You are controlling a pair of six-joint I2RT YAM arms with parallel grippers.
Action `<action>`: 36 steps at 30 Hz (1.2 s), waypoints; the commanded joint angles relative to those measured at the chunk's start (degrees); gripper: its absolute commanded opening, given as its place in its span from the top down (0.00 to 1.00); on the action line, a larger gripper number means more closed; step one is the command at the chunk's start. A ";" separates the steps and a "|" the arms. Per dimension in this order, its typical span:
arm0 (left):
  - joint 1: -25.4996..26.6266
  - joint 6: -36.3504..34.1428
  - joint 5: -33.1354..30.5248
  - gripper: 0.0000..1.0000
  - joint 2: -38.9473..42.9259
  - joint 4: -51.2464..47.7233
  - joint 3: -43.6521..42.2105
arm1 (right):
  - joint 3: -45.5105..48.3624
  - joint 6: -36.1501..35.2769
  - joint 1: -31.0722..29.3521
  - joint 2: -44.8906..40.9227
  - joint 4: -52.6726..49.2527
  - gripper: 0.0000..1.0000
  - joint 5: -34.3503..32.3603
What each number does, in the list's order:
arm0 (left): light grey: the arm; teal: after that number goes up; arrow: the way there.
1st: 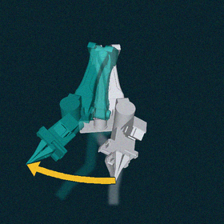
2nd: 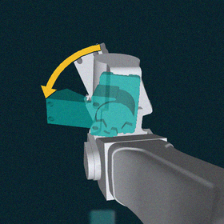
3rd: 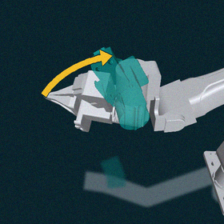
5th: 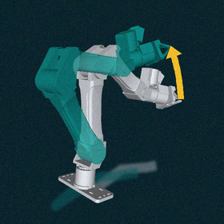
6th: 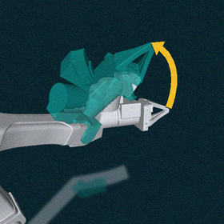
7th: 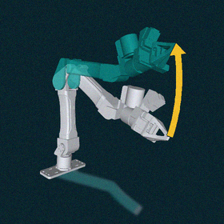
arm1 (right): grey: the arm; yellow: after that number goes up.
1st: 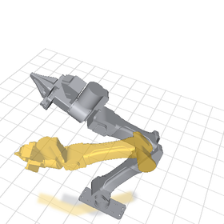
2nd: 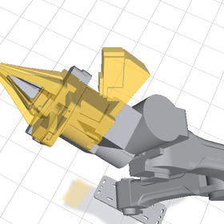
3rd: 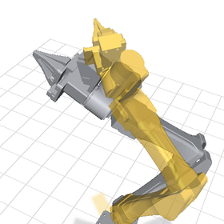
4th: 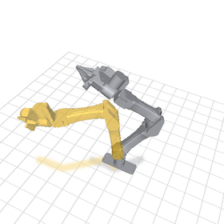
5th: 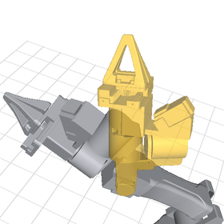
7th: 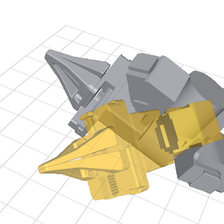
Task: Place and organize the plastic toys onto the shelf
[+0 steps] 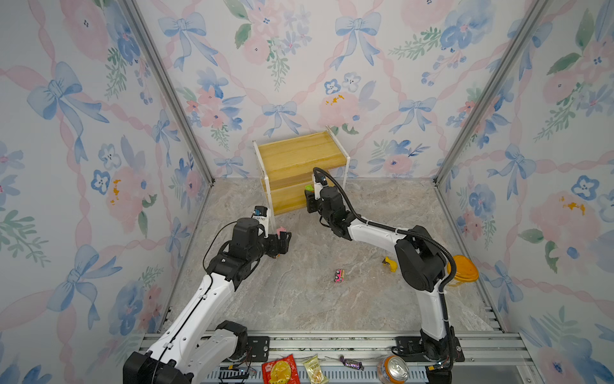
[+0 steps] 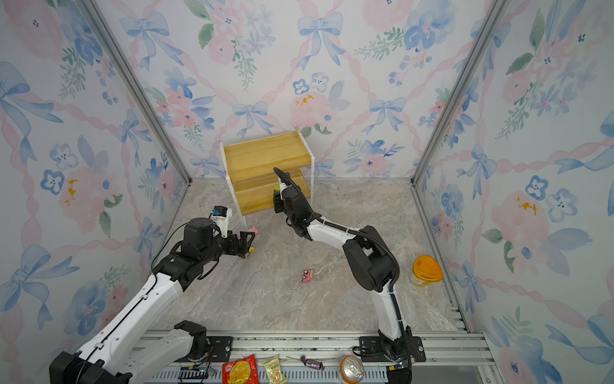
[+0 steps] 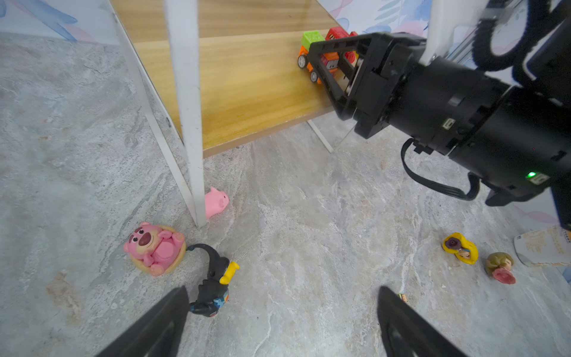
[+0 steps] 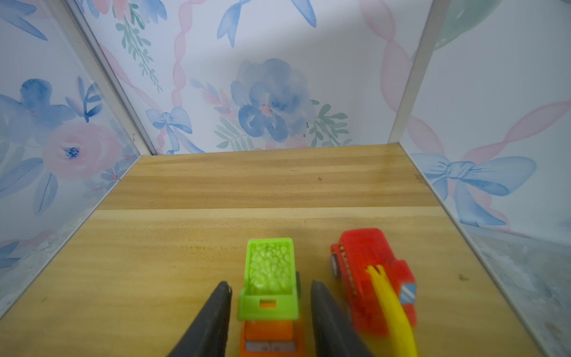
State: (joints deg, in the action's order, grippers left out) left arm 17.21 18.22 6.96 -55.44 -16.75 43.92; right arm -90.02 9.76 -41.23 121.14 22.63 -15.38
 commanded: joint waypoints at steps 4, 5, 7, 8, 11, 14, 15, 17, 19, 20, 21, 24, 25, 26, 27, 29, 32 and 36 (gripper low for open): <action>-0.63 0.87 0.93 0.04 0.86 0.99 -1.07 | 0.75 -1.05 0.26 -2.19 2.53 0.46 0.72; -0.61 0.90 0.82 0.04 0.86 1.01 -1.05 | 1.49 -1.21 0.06 -2.82 3.23 0.44 0.84; -0.80 0.94 0.69 0.04 0.93 1.04 -1.12 | 3.66 -1.41 -0.16 -4.60 4.92 0.41 1.01; -0.86 0.99 0.53 0.03 1.04 1.02 -1.19 | 4.71 -1.49 -0.25 -5.51 5.75 0.40 1.01; -0.99 1.16 0.42 0.03 1.11 1.02 -1.37 | 7.73 -1.48 -0.66 -8.10 6.65 0.36 0.97; -1.14 1.21 0.21 0.03 1.44 1.16 -1.47 | 12.03 -1.94 -1.42 -11.28 8.63 0.32 0.88; -1.23 1.28 0.08 0.03 1.40 1.10 -1.48 | 13.39 -1.94 -1.68 -12.48 9.00 0.30 0.83; -1.26 1.22 -0.01 0.03 1.50 1.11 -1.56 | 16.82 -1.95 -2.53 -15.43 9.07 0.28 0.74; -1.25 1.21 -0.11 0.02 1.49 1.19 -1.67 | 20.59 -2.28 -3.65 -18.60 8.78 0.27 0.66; -1.22 1.16 0.01 0.02 1.52 1.24 -1.70 | 22.80 -2.10 -4.27 -20.35 8.30 0.27 0.29; -1.30 1.12 -0.01 0.02 1.48 1.18 -1.73 | 24.63 -1.71 -4.79 -22.07 7.39 0.26 0.01; -1.28 1.04 0.25 0.02 1.57 1.24 -2.11 | 31.31 0.11 -6.46 -29.13 3.41 0.25 -2.36; -1.17 1.12 0.26 0.02 1.56 1.30 -2.18 | 33.60 1.17 -6.73 -31.47 1.63 0.24 -2.99; -1.06 1.12 0.12 0.02 1.43 1.42 -2.20 | 35.54 2.27 -7.13 -33.91 -0.79 0.24 -4.10; -0.84 1.12 -0.11 0.02 1.31 1.37 -2.26 | 37.00 3.39 -7.49 -35.86 -3.22 0.23 -5.27; 0.19 1.22 -1.01 0.02 1.06 1.37 -2.45 | 39.59 6.46 -7.56 -39.51 -9.39 0.22 -6.59; 3.03 1.59 -3.30 0.02 0.14 1.38 -2.36 | 42.41 11.92 -7.70 -43.42 -18.71 0.22 -6.97; 9.23 2.52 -7.60 0.02 -1.84 1.19 -2.02 | 43.72 19.21 -9.83 -46.33 -29.96 0.23 -9.92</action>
State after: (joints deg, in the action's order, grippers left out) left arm 23.53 19.57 2.70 -56.05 -15.88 42.11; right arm -47.59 21.61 -49.56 76.34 4.86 -22.11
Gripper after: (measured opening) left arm 0.978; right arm 0.771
